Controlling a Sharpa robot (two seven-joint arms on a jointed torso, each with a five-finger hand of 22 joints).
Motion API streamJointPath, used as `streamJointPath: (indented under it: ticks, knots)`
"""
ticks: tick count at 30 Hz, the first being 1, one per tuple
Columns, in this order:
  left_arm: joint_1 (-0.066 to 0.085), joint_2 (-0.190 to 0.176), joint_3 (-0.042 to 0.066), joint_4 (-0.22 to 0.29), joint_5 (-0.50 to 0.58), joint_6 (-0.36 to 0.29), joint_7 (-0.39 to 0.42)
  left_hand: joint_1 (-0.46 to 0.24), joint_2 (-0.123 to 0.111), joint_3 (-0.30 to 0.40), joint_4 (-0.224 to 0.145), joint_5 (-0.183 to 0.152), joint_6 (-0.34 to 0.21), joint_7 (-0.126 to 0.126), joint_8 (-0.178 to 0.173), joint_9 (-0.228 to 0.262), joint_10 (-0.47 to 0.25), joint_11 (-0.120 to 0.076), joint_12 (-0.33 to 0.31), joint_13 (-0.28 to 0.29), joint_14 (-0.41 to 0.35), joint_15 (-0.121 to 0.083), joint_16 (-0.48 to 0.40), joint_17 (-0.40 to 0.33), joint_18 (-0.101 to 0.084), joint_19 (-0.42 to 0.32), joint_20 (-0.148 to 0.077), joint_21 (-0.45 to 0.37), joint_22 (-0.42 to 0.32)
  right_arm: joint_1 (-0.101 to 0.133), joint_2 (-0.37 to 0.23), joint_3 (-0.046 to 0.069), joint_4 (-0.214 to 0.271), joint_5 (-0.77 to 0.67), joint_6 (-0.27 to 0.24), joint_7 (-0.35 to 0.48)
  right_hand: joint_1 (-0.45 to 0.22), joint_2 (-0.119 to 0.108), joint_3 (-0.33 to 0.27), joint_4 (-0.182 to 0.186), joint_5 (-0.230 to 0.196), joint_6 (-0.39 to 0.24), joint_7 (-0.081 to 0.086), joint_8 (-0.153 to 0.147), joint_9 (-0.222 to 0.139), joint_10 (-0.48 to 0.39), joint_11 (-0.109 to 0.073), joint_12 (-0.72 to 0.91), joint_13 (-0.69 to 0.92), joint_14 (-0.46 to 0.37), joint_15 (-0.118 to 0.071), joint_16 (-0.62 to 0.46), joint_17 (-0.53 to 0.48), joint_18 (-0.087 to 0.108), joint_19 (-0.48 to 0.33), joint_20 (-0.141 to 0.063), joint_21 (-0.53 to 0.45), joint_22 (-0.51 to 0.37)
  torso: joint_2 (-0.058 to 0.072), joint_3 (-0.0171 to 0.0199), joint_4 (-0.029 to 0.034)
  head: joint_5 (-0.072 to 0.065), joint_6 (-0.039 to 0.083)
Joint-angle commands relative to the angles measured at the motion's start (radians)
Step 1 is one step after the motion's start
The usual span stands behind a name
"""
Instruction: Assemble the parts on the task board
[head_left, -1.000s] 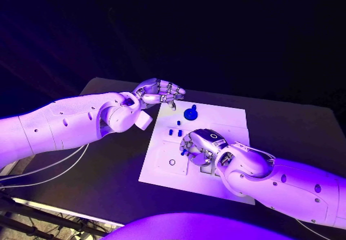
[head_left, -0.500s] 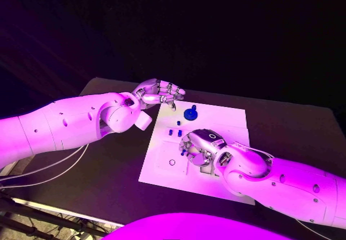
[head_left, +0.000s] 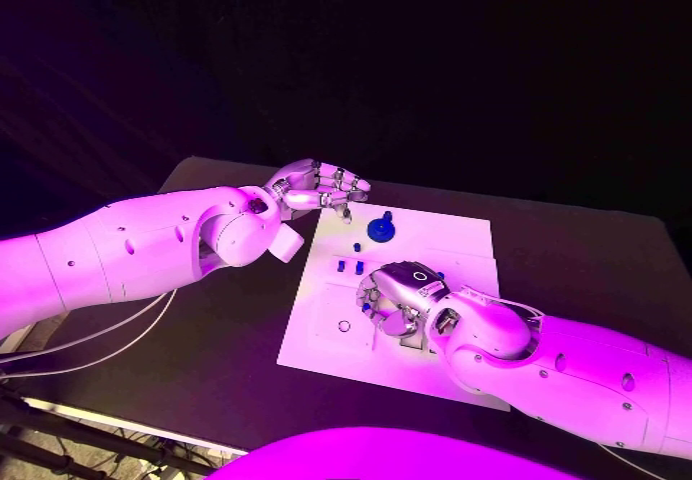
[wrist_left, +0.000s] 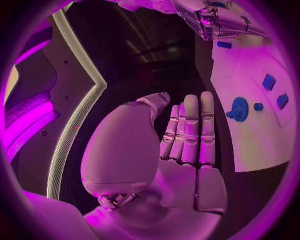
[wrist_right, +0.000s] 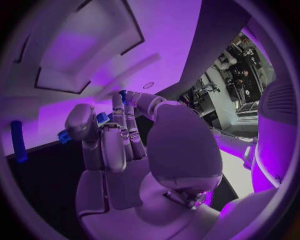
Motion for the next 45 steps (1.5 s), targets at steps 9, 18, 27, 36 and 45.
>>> streamJointPath:
  ticks: [9,18,27,36,45]
  knots:
    - [0.001,0.001,0.000,-0.001,-0.008,0.024,0.000,0.000,0.002,-0.007,0.002,-0.001,-0.005,0.000,0.006,-0.001,-0.009,0.000,-0.005,-0.002,-0.003,0.003,-0.005,-0.002,0.014,-0.001,0.003,-0.006,-0.003,-0.005,-0.010,-0.005,-0.003,-0.020,-0.038,-0.002,-0.008,-0.031,-0.012,-0.005,0.000,-0.093,0.016,-0.066,-0.024,-0.132,0.026,-0.008,-0.002,-0.002,0.031,-0.037,-0.063,0.023,-0.052,0.019,-0.100,-0.049,0.000,0.0010,-0.0010,-0.002,0.008]
    - [0.000,0.001,0.000,-0.002,-0.007,0.020,0.003,0.000,0.002,-0.007,0.003,-0.001,-0.005,0.000,0.005,-0.001,-0.010,0.001,-0.005,-0.003,-0.003,0.003,-0.006,-0.002,0.014,-0.001,0.003,-0.007,-0.003,-0.004,-0.046,-0.004,0.034,-0.005,-0.106,-0.005,-0.009,-0.043,-0.043,-0.005,-0.001,-0.116,0.014,-0.087,-0.030,-0.178,0.030,0.015,0.002,-0.016,0.036,-0.048,-0.086,0.028,-0.066,0.026,-0.131,-0.063,0.000,0.0012,-0.0008,-0.008,0.015]
    - [0.000,-0.001,0.000,0.002,0.007,0.016,0.008,0.000,0.002,-0.007,0.003,-0.001,-0.006,0.000,0.005,-0.001,-0.010,0.001,-0.006,-0.003,-0.003,0.003,-0.006,-0.002,0.014,-0.001,0.003,-0.007,-0.003,0.026,-0.151,0.008,0.124,0.019,-0.080,-0.027,-0.011,-0.043,-0.067,0.002,0.000,-0.110,0.017,-0.088,-0.029,-0.180,0.028,0.037,0.005,-0.016,0.034,-0.049,-0.092,0.027,-0.059,0.026,-0.125,-0.060,-0.001,-0.0006,-0.0024,-0.029,0.027]
    - [0.000,-0.005,-0.001,0.003,0.010,0.016,0.015,0.001,0.003,-0.007,0.003,-0.001,-0.007,0.000,0.005,-0.001,-0.011,0.001,-0.006,-0.003,-0.003,0.004,-0.006,-0.002,0.014,-0.001,0.003,-0.008,-0.004,0.103,-0.291,0.026,0.160,0.141,0.062,-0.056,-0.007,-0.042,-0.181,0.035,0.002,-0.120,0.016,-0.108,-0.034,-0.218,0.025,0.084,0.003,0.008,0.031,-0.029,-0.058,0.019,-0.021,0.023,-0.098,-0.046,-0.002,-0.0003,-0.0028,-0.058,0.041]
    - [-0.002,-0.006,-0.002,0.000,0.011,0.019,0.014,0.001,0.002,-0.008,0.003,-0.001,-0.008,0.000,0.005,-0.001,-0.011,0.001,-0.006,-0.004,-0.003,0.004,-0.007,-0.003,0.014,-0.001,0.003,-0.009,-0.004,0.126,-0.313,0.028,0.102,0.154,0.111,-0.031,0.102,0.010,-0.465,0.123,0.008,-0.123,0.009,-0.141,-0.045,-0.283,0.030,0.158,0.001,0.010,0.035,-0.033,-0.068,0.023,-0.019,0.023,-0.145,-0.066,0.000,0.0020,-0.0022,-0.061,0.046]
